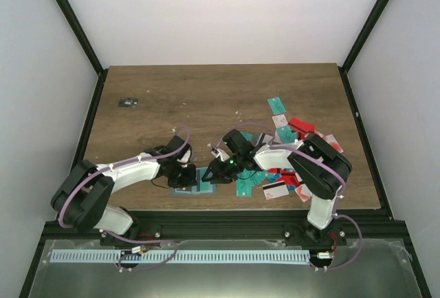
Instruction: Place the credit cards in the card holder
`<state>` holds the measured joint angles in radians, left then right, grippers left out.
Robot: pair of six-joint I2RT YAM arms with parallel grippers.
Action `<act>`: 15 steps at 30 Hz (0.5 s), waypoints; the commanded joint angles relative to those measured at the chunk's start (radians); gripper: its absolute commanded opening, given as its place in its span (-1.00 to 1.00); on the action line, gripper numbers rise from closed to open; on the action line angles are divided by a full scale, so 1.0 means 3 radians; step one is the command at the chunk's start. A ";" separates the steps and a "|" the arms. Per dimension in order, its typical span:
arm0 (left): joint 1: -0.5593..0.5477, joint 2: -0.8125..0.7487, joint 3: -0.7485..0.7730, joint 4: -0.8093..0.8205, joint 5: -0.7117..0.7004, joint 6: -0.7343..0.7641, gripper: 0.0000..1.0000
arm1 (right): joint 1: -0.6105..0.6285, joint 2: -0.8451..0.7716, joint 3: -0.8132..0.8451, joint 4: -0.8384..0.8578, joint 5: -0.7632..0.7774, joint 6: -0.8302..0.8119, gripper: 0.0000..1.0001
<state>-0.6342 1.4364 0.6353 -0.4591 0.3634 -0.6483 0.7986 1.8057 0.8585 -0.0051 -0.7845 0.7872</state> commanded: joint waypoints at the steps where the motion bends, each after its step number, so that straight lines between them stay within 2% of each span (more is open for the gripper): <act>1: -0.0023 0.0021 -0.0040 -0.0013 -0.0015 0.0068 -0.92 | 0.0058 0.0034 0.0132 0.0015 -0.0025 0.0007 -0.17; 15: -0.0023 -0.0145 0.0155 -0.0195 -0.0065 0.0034 -0.92 | 0.0102 -0.0034 0.0242 -0.0158 0.0025 -0.0022 -0.18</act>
<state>-0.6350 1.4261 0.6395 -0.4774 0.3603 -0.6464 0.8162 1.8057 0.8894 -0.0292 -0.7837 0.7868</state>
